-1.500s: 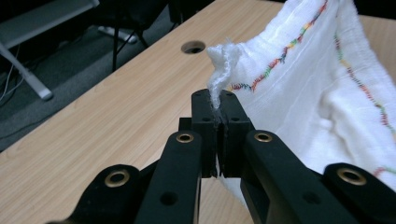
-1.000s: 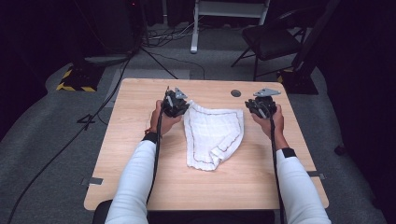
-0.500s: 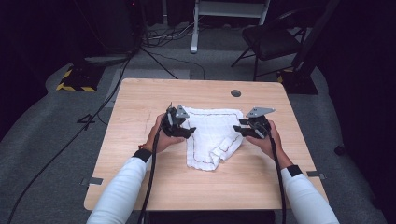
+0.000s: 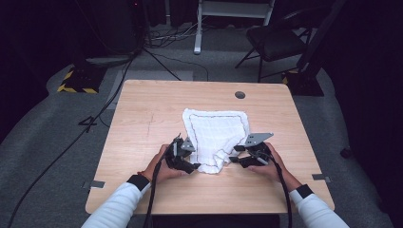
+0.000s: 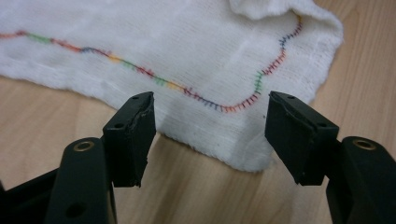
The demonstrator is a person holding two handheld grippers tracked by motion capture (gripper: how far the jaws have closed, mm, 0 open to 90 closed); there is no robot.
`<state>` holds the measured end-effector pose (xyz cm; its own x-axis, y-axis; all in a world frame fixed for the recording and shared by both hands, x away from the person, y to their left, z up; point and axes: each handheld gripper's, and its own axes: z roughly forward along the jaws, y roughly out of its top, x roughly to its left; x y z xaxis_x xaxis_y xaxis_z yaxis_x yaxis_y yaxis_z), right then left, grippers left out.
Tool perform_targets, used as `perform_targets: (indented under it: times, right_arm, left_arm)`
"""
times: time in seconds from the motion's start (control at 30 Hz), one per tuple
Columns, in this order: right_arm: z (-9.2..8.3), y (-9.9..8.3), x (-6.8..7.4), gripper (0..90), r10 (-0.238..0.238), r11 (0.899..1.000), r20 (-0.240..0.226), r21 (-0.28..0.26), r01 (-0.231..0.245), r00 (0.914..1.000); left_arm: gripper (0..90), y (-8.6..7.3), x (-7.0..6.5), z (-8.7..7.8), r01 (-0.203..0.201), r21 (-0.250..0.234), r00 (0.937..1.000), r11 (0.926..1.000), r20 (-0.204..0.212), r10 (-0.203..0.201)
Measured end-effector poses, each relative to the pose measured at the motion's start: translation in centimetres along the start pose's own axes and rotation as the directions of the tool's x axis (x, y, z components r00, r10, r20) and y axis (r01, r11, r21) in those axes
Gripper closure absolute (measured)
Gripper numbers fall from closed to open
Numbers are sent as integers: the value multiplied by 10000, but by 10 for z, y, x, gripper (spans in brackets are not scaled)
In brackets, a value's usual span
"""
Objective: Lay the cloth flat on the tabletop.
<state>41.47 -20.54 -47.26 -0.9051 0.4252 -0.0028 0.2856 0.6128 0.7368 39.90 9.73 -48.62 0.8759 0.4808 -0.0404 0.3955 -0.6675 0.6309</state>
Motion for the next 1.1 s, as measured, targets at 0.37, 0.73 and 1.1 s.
perform_targets:
  times: [0.37,0.73,1.1]
  right_arm:
    - [24,-3,6,496,-278,9977,148,627,269,9995]
    - [4,-11,4,794,-474,9975,745,560,433,9961]
    - [-45,-32,5,819,-320,9984,1127,507,264,9931]
  left_arm:
    - [380,-5,3,3,-115,-94,9998,9999,154,117]
    - [694,-7,3,-3,-399,-10,9980,9992,497,399]
    - [766,-6,3,-5,-477,98,9969,9988,627,470]
